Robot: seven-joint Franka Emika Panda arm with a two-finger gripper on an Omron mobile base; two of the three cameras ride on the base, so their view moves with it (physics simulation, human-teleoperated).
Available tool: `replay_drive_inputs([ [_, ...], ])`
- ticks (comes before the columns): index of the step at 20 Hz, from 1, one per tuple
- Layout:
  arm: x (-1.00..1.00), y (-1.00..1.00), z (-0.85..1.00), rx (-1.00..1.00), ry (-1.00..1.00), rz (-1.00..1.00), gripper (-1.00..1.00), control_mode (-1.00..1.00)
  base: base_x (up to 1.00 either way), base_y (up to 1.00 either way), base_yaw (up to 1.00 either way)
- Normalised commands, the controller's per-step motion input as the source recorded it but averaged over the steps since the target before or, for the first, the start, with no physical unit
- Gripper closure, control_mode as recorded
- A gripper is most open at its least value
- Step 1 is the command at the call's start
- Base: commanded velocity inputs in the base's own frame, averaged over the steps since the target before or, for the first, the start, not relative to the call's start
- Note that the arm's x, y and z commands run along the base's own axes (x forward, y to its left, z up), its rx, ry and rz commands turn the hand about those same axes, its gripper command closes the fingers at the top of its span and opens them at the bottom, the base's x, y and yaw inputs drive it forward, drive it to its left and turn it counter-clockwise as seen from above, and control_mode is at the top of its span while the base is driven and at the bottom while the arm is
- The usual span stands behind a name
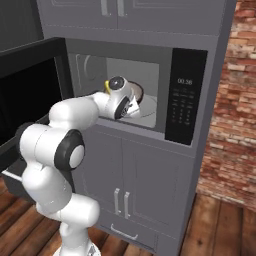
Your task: Place the bowl containing the hot dog and corn in the microwave. Close the microwave door and press the start button to microwave the meal.
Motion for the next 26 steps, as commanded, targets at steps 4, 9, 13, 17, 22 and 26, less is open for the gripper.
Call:
replay_drive_inputs([
  [4, 0.08, 0.0, 0.0, 0.0, 0.01, -0.03, -1.0, -1.0, 0.0, 0.0, 0.0],
  [9, -0.3, 0.06, 0.0, -0.03, -0.04, 0.0, -1.0, -1.0, 0.0, 0.0, 0.0],
  [13, -0.62, 0.14, 0.23, -0.07, -0.17, 0.01, -1.0, -1.0, 0.0, 0.0, 0.0],
  [17, -0.96, 0.16, 0.42, -0.1, -0.04, 0.12, -1.0, -1.0, 0.0, 0.0, 0.0],
  [22, -1.0, 0.06, 0.58, -0.15, -0.02, 0.2, -1.0, -1.0, 0.0, 0.0, 0.0],
  [26, -1.0, 0.11, 0.67, -0.29, -0.04, 0.26, -1.0, -1.0, 0.0, 0.0, 0.0],
])
